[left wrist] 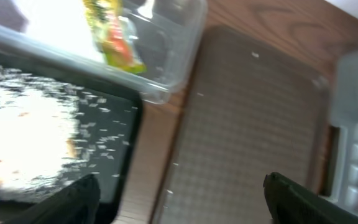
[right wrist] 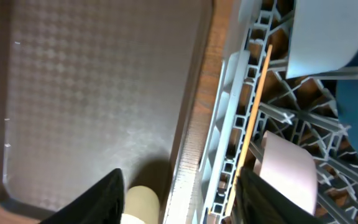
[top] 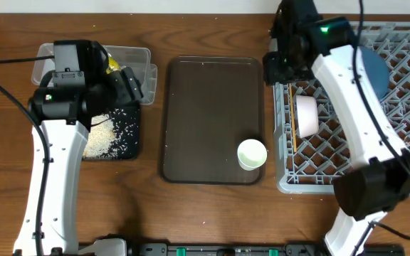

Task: Sort waste into correct bins and load items into the dishwasher rack
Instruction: 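Reach the left gripper to the cream cup and grasp it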

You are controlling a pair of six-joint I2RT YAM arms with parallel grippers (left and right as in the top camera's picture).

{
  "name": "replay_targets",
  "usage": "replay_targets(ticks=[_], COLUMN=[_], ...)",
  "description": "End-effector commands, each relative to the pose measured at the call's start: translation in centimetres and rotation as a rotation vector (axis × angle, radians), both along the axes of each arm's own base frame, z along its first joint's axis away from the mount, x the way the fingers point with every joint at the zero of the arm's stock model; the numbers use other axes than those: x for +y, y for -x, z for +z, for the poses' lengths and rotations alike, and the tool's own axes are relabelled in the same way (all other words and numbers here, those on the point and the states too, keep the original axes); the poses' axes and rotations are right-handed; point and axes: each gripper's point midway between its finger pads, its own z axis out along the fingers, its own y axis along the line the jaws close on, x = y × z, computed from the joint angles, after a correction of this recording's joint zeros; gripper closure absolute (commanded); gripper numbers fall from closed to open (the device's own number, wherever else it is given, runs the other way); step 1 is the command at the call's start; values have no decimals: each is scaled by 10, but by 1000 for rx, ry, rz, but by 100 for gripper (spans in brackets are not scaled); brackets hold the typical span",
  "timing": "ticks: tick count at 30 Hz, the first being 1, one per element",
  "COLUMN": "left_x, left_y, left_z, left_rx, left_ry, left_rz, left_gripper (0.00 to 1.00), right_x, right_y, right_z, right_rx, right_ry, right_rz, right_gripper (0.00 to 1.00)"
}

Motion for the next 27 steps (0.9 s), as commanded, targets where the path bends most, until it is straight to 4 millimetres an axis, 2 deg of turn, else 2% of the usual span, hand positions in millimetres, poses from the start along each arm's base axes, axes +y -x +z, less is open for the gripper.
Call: replay_targets(ticks=[1,4,6,8,13,14,16,20,27], left_x=[-49,-81,-104,-126,-177,-184,-197,-215,-245], left_y=[4,13,20,28,47,50,56,64,82], left_z=[-5,-18,-29,-40,-69,-74,-85,-107,-127], left_rx=[1,54,97,133,207,221,248,303,347], left_ry=[105,111,97,74,33,30,22,12,1], left_rz=[-252,-351,-413,-475,-618,-637,-673,-713,-771], left_gripper=[21,22,21,22,21,21,22,21,24], right_x=[-20,-39,-48,-57,-67,-67,-68,-68,-68], right_y=[-3,-5,-6,-6,-2,-2,-2,-2,-2], right_z=[34,44,47,46,44,44,44,44,43], right_rx=[-83,-112,-117,-112,-89,-88,-88,-88,-87], right_ry=[-34,-36,-36,-34,-28,-27,-27,-27,-27], right_rz=[-32,-74,-97,-117,-140,-140,-141,-141,-141], right_gripper=[40,37,27,12,6,6,1,1,1])
